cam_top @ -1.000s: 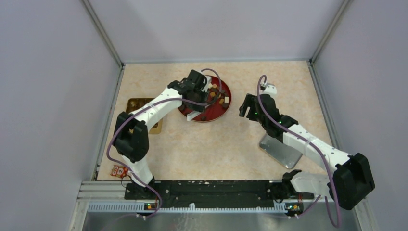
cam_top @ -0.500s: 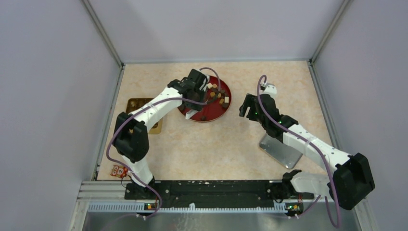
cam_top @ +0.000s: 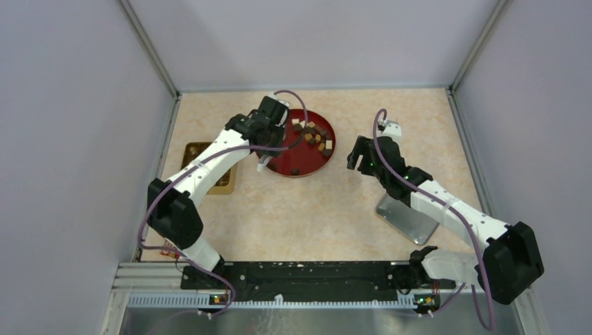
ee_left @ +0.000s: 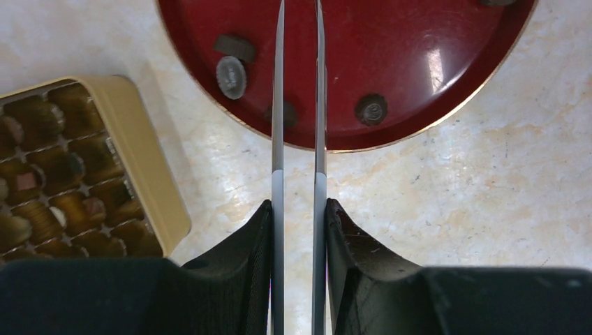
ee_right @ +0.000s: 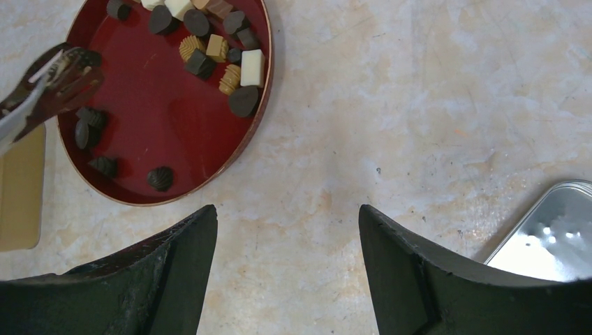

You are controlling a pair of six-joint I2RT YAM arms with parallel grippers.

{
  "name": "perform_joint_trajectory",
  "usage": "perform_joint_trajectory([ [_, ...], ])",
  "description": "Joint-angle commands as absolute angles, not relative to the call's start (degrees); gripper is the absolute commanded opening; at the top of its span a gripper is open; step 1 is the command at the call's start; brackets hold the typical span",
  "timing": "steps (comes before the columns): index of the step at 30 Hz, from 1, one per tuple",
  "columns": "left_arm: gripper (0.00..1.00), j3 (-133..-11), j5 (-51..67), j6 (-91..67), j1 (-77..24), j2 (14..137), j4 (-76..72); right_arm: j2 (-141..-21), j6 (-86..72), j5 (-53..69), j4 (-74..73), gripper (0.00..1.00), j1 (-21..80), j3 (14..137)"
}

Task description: Pack the chocolate

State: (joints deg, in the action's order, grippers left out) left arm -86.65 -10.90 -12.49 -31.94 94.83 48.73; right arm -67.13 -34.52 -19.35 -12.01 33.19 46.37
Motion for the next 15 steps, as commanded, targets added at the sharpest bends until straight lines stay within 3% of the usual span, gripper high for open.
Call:
perform_joint_trajectory([
  [1,0.26,-85.35,-14.29,-13.18,-28.61,88.12,49.79,-67.56,-34.28,-19.04,-10.61,0.73,32.61,47.0],
  [15,0.28,-78.5,-11.86,-13.63,-11.94,78.62,52.85,-69.36,-34.03,-17.51,-9.23,0.73,32.61,47.43],
])
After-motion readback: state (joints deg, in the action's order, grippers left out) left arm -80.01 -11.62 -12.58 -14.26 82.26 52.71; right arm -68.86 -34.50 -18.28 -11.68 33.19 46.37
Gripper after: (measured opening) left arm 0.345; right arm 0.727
